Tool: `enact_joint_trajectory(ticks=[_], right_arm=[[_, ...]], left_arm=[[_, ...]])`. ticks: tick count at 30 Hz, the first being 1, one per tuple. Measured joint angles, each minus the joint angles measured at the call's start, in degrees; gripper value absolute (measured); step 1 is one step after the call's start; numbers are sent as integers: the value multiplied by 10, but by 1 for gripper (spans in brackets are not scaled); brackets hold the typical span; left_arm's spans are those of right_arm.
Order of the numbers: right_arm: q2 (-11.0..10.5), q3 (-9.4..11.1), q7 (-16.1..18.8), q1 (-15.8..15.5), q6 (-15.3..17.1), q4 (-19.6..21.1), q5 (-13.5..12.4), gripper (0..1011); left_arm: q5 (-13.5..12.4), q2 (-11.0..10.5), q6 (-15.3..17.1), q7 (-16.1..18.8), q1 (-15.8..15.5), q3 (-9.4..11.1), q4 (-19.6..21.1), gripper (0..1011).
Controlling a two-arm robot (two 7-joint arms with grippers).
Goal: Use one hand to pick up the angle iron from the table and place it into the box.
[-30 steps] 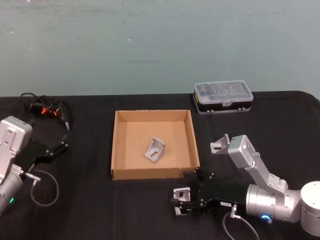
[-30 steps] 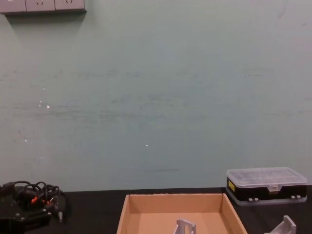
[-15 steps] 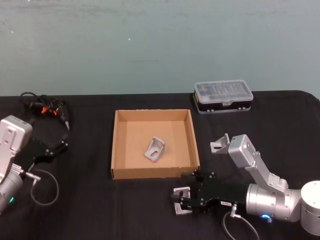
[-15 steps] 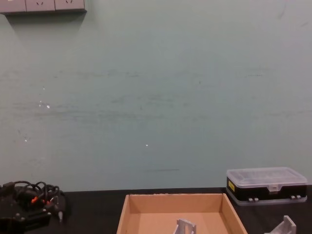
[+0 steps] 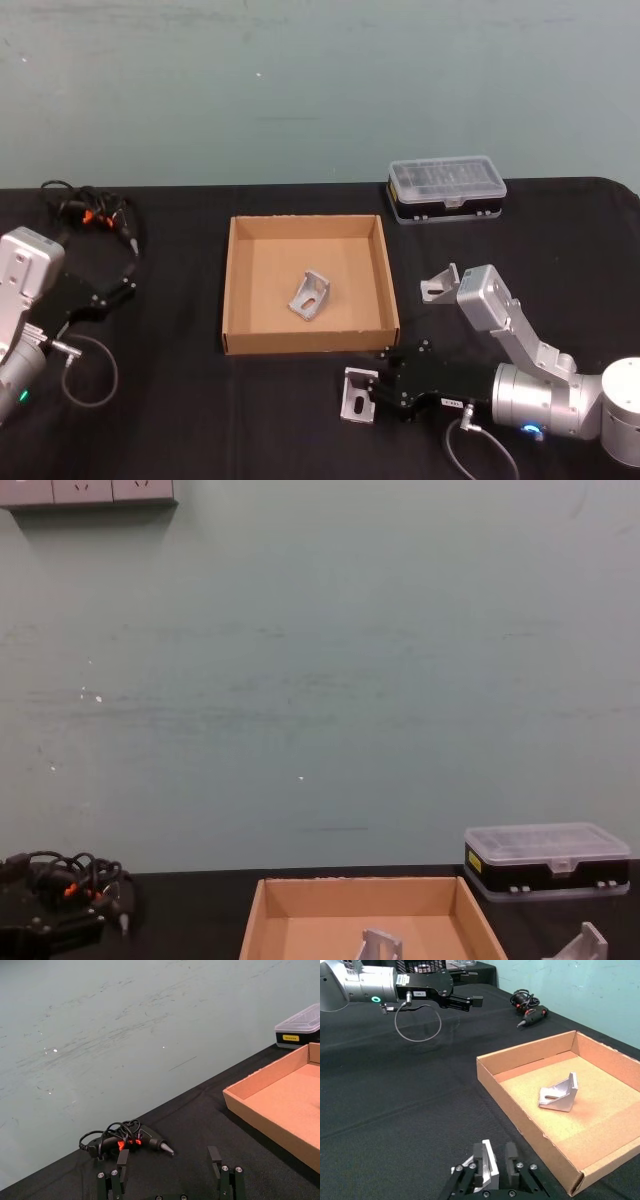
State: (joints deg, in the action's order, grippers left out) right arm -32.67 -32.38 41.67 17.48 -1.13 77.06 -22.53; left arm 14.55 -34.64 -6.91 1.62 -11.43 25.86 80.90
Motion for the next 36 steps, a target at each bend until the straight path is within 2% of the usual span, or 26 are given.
enact_joint_trajectory(ticks=[2, 5, 10, 29, 36], right_arm=[[0, 0, 0, 0, 0, 0, 0, 273], [0, 0, 0, 0, 0, 0, 0, 138], [0, 0, 0, 0, 0, 0, 0, 58], [0, 1, 0, 0, 0, 0, -1, 58], [5, 12, -2, -1, -15, 1, -18, 58]], left_arm=[[0, 0, 0, 0, 0, 0, 0, 1000], [0, 0, 0, 0, 0, 0, 0, 1000], [0, 0, 0, 0, 0, 0, 0, 1000], [0, 0, 0, 0, 0, 0, 0, 1000], [0, 0, 0, 0, 0, 0, 0, 1000]])
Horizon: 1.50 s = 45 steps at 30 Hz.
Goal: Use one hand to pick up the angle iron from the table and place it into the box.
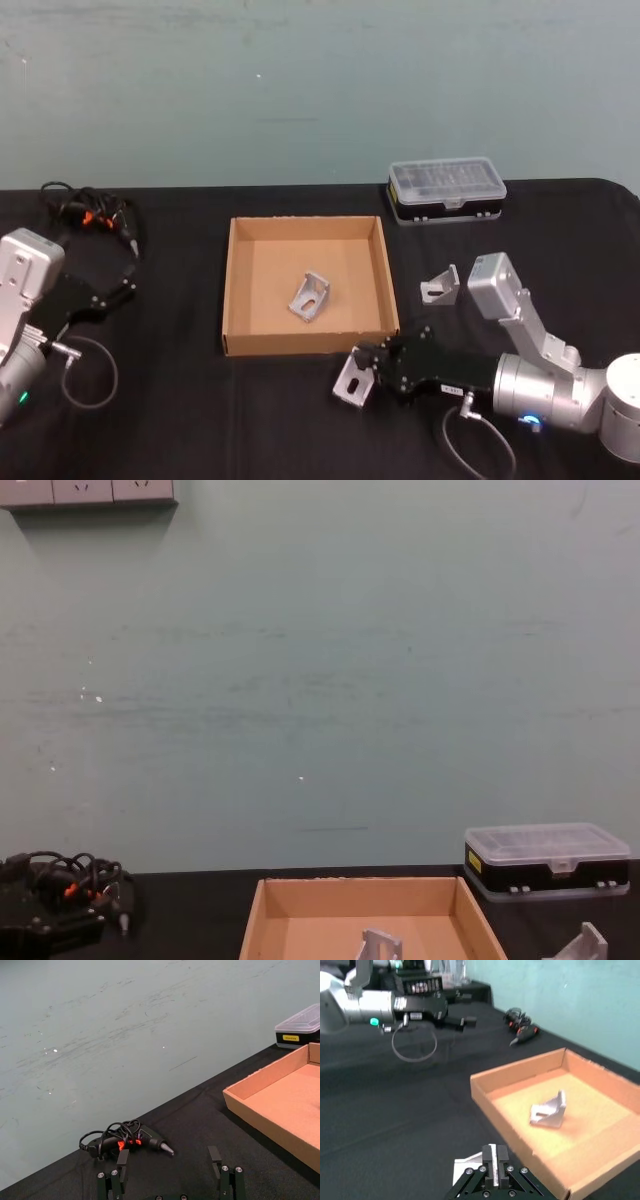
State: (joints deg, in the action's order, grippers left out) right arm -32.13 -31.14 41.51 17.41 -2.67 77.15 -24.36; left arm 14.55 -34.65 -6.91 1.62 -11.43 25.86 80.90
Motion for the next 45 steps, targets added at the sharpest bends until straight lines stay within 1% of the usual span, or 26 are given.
enact_joint_trajectory(ticks=[4, 7, 8, 11, 14, 17, 18, 21, 23, 24, 28, 32, 39, 43, 45], right_arm=[[7, 11, 0, 6, -11, -2, -15, 58], [16, 20, -1, 16, -19, -9, -26, 58], [21, 24, -3, 24, -23, -13, -29, 58], [29, 28, -8, 37, -29, -23, -30, 58], [40, 29, -15, 56, -37, -40, -24, 58], [54, 26, -19, 78, -40, -69, -14, 58], [54, 26, -19, 78, -40, -69, -14, 58], [65, 23, -19, 96, -40, -101, -5, 58], [69, 21, -19, 102, -39, -112, -1, 58], [73, 19, -20, 108, -37, -123, 2, 58], [81, 16, -20, 119, -34, -144, 9, 58], [92, 10, -20, 134, -31, -174, 19, 58], [111, 5, -10, 153, -29, -221, 28, 58], [116, 4, -6, 158, -28, -231, 30, 58], [115, 4, -6, 158, -28, -231, 30, 58]], left_arm=[[0, 0, 0, 0, 0, 0, 0, 1000], [0, 0, 0, 0, 0, 0, 0, 1000], [0, 0, 0, 0, 0, 0, 0, 1000], [0, 0, 0, 0, 0, 0, 0, 1000], [0, 0, 0, 0, 0, 0, 0, 1000], [0, 0, 0, 0, 0, 0, 0, 1000], [0, 0, 0, 0, 0, 0, 0, 1000], [0, 0, 0, 0, 0, 0, 0, 1000], [0, 0, 0, 0, 0, 0, 0, 1000], [0, 0, 0, 0, 0, 0, 0, 1000], [0, 0, 0, 0, 0, 0, 0, 1000], [0, 0, 0, 0, 0, 0, 0, 1000], [0, 0, 0, 0, 0, 0, 0, 1000], [0, 0, 0, 0, 0, 0, 0, 1000], [0, 0, 0, 0, 0, 0, 0, 1000]])
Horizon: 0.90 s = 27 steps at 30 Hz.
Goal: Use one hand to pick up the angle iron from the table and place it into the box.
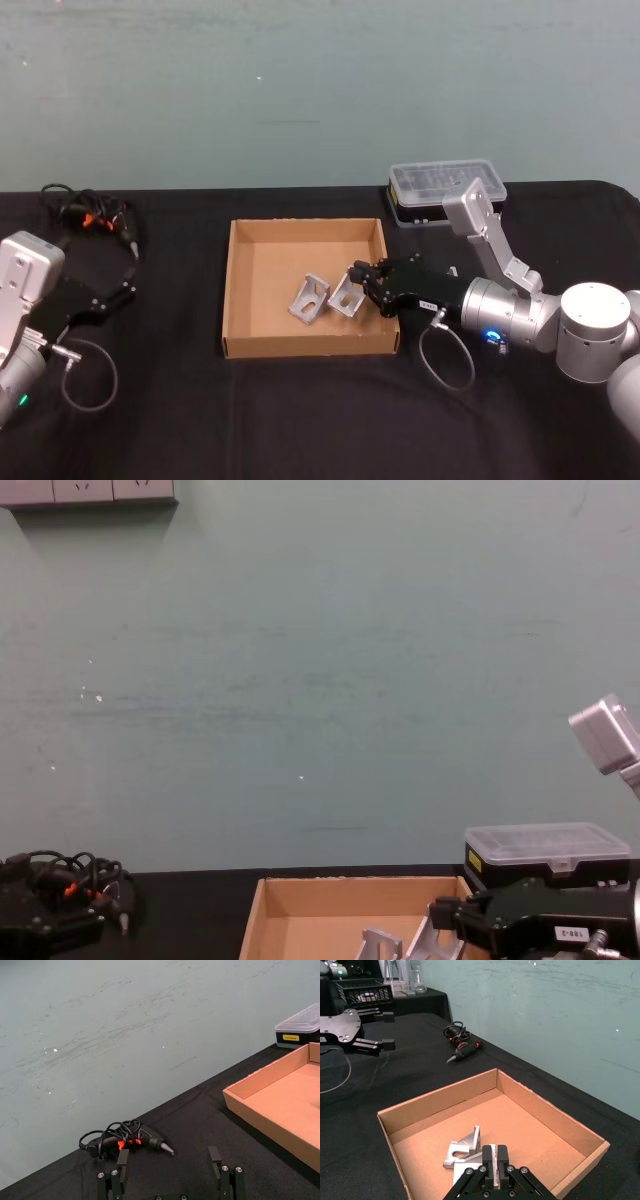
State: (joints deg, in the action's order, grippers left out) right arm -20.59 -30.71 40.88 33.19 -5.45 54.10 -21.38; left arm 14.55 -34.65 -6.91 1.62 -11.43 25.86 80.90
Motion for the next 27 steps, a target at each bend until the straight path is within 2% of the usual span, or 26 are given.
enact_joint_trajectory(ticks=[14, 21, 27], right_arm=[[-2, 0, 0, -2, 0, 5, -1, 58], [-2, 1, -1, -3, 0, 6, -1, 214], [-3, 1, -1, -3, -1, 7, -1, 409]], left_arm=[[0, 0, 0, 0, 0, 0, 0, 1000], [0, 0, 0, 0, 0, 0, 0, 1000], [0, 0, 0, 0, 0, 0, 0, 1000]])
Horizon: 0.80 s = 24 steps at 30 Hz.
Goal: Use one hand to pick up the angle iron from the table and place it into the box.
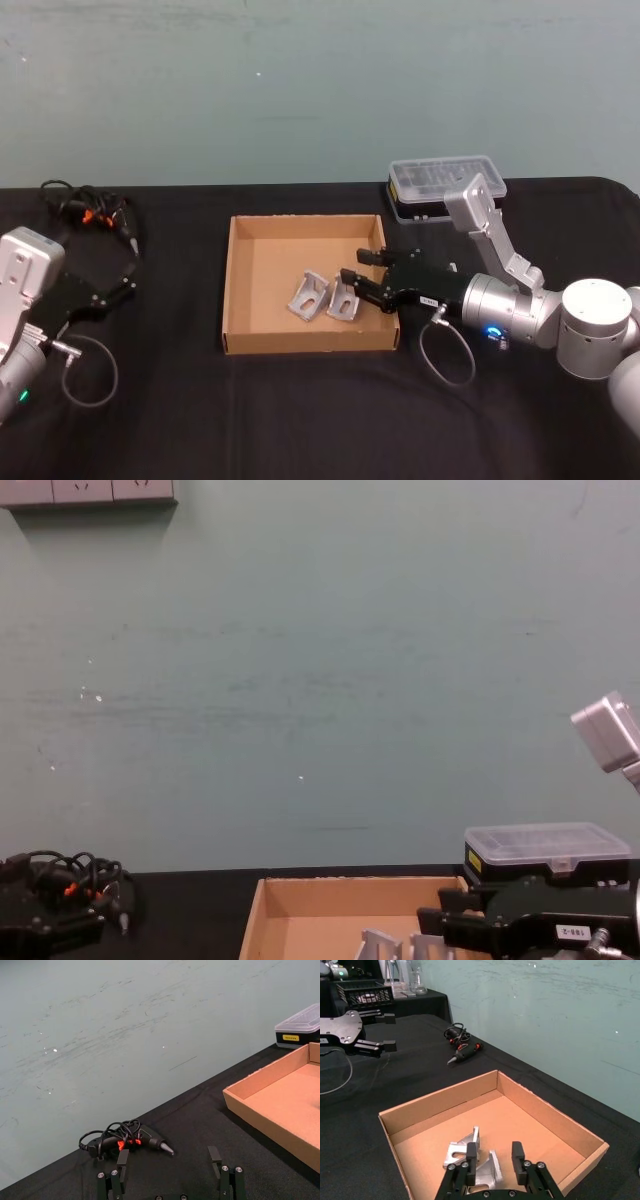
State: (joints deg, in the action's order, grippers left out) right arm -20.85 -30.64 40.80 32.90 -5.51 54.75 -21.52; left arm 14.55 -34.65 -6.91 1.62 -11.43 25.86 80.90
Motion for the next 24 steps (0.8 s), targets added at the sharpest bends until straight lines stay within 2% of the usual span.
enact_joint_trajectory(ticks=[3, 4, 13, 19, 24], right_arm=[[0, 0, 0, 0, 0, 0, 0, 531], [0, 0, 0, 0, 0, 0, 0, 531], [0, 0, 0, 0, 0, 1, 0, 843], [-6, 8, -2, -10, -1, 17, -2, 990], [-15, 24, -21, -32, -2, 52, -10, 1003]], left_arm=[[0, 0, 0, 0, 0, 0, 0, 1000], [0, 0, 0, 0, 0, 0, 0, 1000], [0, 0, 0, 0, 0, 0, 0, 1000], [0, 0, 0, 0, 0, 0, 0, 1000], [0, 0, 0, 0, 0, 0, 0, 1000]])
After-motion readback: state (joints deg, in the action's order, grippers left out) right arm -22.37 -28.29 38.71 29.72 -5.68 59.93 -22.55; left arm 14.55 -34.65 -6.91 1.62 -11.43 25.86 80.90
